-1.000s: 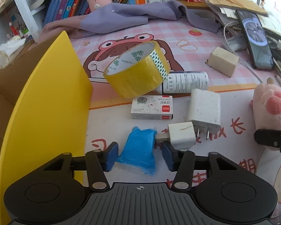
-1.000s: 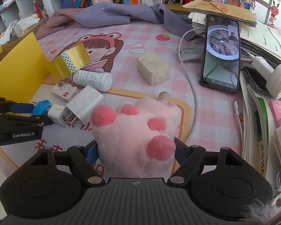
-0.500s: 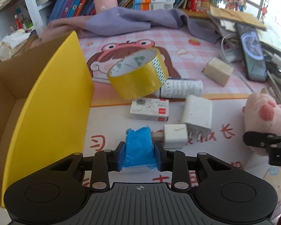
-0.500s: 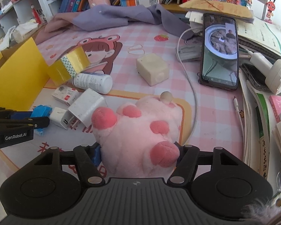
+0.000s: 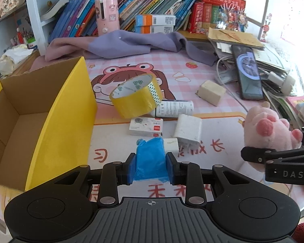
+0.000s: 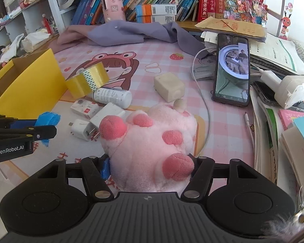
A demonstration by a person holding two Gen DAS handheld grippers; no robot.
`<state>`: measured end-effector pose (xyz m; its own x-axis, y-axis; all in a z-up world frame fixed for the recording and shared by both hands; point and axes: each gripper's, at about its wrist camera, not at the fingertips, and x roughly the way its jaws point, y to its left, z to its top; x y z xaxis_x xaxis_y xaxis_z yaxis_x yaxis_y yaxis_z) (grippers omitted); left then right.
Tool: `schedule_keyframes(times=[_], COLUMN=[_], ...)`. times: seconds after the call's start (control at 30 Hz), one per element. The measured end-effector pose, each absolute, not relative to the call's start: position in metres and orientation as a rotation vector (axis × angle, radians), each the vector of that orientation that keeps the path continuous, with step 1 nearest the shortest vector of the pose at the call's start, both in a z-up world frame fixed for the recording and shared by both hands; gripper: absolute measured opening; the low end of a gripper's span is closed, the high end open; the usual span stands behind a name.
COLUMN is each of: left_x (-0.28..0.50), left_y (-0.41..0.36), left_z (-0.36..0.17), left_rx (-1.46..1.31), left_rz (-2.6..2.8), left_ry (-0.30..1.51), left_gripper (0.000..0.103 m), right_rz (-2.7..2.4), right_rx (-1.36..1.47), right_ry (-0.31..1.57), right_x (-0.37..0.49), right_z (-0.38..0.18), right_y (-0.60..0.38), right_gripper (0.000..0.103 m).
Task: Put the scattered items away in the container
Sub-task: 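Carry the blue packet and pink pig with both grippers over the yellow box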
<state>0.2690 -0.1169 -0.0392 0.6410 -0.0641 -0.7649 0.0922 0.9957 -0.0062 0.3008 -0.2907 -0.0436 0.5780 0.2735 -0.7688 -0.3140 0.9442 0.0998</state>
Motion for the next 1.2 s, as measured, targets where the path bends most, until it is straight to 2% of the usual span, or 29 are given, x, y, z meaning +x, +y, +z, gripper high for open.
schedule_keyframes(times=[0.53, 1.2], left_x=[0.208, 0.111], left_y=[-0.098, -0.027], left_z=[-0.022, -0.007], left_rx=[0.057, 0.042], left_rz=[-0.226, -0.299], left_ry=[0.791, 0.723], left_gripper=[0.029, 0.029], right_rz=[0.284, 0.225], right_rx=[-0.065, -0.08], right_ry=[0.837, 0.777], right_x=[0.234, 0.116], right_z=[-0.026, -0.008], right_y=[-0.257, -0.19], right_gripper=[0.062, 0.062])
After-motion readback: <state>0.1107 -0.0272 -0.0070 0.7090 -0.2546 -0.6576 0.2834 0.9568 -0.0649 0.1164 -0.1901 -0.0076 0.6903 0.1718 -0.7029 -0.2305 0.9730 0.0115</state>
